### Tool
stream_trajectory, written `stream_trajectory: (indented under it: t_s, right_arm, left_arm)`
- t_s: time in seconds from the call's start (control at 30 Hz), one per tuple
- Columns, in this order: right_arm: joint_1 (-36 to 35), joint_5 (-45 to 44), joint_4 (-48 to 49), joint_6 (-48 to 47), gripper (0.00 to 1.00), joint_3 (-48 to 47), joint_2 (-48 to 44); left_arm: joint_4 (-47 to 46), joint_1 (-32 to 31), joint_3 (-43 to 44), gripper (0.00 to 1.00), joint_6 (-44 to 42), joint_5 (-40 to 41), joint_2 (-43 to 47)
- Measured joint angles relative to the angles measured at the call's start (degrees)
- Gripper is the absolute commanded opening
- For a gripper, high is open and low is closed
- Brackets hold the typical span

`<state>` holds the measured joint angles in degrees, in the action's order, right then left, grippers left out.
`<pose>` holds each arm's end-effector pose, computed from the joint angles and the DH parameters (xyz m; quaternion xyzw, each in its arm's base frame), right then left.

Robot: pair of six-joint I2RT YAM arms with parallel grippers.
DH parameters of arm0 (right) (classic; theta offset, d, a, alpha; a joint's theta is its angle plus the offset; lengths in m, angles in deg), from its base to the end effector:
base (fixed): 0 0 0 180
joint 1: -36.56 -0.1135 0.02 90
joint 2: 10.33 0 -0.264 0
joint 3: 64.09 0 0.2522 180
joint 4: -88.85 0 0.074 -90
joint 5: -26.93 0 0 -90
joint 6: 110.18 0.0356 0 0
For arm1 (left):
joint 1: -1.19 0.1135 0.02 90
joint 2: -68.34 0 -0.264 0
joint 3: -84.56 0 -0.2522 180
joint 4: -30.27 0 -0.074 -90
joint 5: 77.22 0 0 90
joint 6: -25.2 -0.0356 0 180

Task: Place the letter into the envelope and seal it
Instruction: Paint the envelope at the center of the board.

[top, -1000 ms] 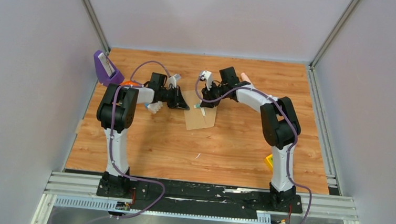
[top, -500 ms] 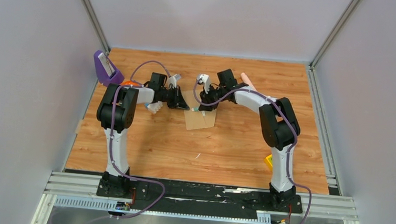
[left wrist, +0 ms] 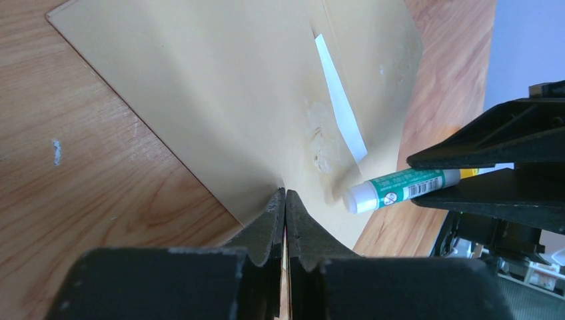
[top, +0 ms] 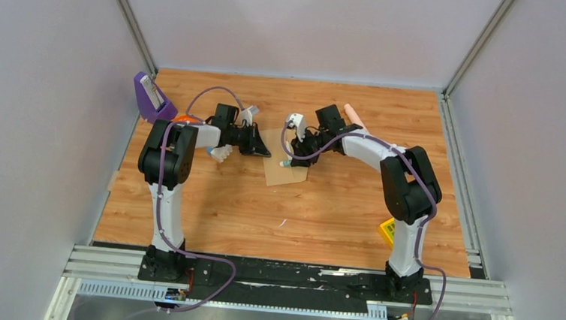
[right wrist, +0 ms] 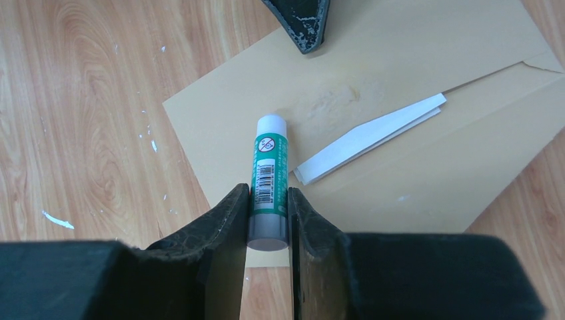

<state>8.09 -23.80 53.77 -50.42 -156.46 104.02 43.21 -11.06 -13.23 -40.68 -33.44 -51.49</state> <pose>0.3567 0.2190 0.1744 -0.5258 0.7405 0.3181 0.2720 0.3989 -0.1129 0.1124 0.0422 0.8749 -0.4479 0.1795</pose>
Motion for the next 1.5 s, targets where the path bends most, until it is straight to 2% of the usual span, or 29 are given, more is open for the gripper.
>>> stream_trajectory:
  t_s: [0.3,0.77,1.37,1.43,1.5]
  right_arm:
    - [0.04,-4.15,-0.57,-0.02,0.0,-0.52,-0.96]
    - [0.04,-5.03,-0.33,0.59,0.0,-7.28,5.03]
    - [-0.39,-5.38,-3.19,-3.37,0.0,-3.37,0.35]
    - [-0.39,-5.35,-3.3,-3.54,0.0,-3.37,-0.26]
    - [-0.39,-5.25,-3.34,-3.61,0.0,-3.37,-0.83]
  left_arm:
    - [0.0,0.0,0.0,0.05,-0.02,0.0,0.0]
    - [0.2,0.02,0.0,0.05,-0.07,-0.17,0.0]
    - [0.39,0.0,0.02,0.05,-0.09,-0.28,0.0]
    - [0.39,0.0,0.02,0.07,-0.07,-0.31,0.0]
    - [0.63,0.0,0.17,0.15,-0.15,-0.42,0.0]
